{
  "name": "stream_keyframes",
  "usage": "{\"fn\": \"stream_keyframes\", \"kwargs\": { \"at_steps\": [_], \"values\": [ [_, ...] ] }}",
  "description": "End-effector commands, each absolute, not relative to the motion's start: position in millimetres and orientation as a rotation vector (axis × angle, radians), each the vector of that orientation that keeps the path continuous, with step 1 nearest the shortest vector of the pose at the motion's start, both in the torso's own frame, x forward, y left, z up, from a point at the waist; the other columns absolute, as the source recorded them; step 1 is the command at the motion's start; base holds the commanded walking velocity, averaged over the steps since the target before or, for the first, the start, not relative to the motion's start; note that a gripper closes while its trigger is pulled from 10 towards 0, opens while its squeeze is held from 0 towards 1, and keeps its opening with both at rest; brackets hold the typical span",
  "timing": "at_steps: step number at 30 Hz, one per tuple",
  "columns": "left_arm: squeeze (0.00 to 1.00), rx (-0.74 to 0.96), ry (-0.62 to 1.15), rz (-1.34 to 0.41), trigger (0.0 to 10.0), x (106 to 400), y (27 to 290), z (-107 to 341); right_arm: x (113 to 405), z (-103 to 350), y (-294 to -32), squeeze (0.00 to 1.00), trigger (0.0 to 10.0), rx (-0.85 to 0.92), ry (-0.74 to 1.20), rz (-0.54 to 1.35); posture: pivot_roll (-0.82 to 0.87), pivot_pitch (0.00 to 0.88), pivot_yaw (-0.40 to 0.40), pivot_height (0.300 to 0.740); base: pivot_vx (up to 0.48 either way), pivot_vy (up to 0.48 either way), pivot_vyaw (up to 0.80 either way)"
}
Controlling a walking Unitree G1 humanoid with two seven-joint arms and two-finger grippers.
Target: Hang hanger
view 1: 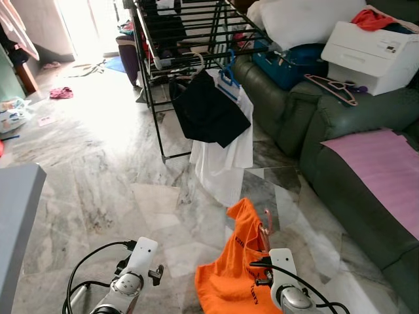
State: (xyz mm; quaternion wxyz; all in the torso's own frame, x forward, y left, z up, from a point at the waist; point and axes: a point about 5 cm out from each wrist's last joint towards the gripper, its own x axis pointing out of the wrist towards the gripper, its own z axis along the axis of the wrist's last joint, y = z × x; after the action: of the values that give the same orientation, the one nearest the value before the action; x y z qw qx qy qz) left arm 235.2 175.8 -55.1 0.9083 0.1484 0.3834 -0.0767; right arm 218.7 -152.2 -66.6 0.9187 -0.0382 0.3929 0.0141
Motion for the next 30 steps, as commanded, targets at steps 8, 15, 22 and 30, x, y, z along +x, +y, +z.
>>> {"fn": "stream_keyframes", "kwargs": {
  "at_steps": [8, 15, 22, 30],
  "values": [
    [0.00, 0.312, 0.783, -0.188, 10.0, 235.5, 176.0, -54.5, 215.9, -68.2, -153.2, 0.00, 10.0, -0.072, 0.813, 0.025, -0.03, 0.007, 0.041, 0.740, 0.315, 0.000, 0.00],
    [0.00, 0.331, 0.793, -0.176, 10.0, 233.8, 177.4, -55.7, 217.7, -67.3, -149.6, 0.00, 10.0, -0.072, 0.812, 0.024, -0.03, 0.012, 0.041, 0.740, 0.290, 0.000, 0.00],
    [0.00, 0.343, 0.806, -0.157, 10.0, 231.9, 178.9, -57.2, 215.9, -68.0, -153.5, 0.00, 10.0, -0.081, 0.809, 0.029, -0.03, 0.017, 0.039, 0.740, 0.000, 0.000, 0.17],
    [0.00, 0.352, 0.811, -0.149, 10.0, 230.5, 178.1, -58.3, 213.9, -68.7, -156.9, 0.00, 10.0, -0.099, 0.808, 0.046, -0.03, 0.016, 0.029, 0.740, 0.000, 0.000, 0.80]
  ]
}}
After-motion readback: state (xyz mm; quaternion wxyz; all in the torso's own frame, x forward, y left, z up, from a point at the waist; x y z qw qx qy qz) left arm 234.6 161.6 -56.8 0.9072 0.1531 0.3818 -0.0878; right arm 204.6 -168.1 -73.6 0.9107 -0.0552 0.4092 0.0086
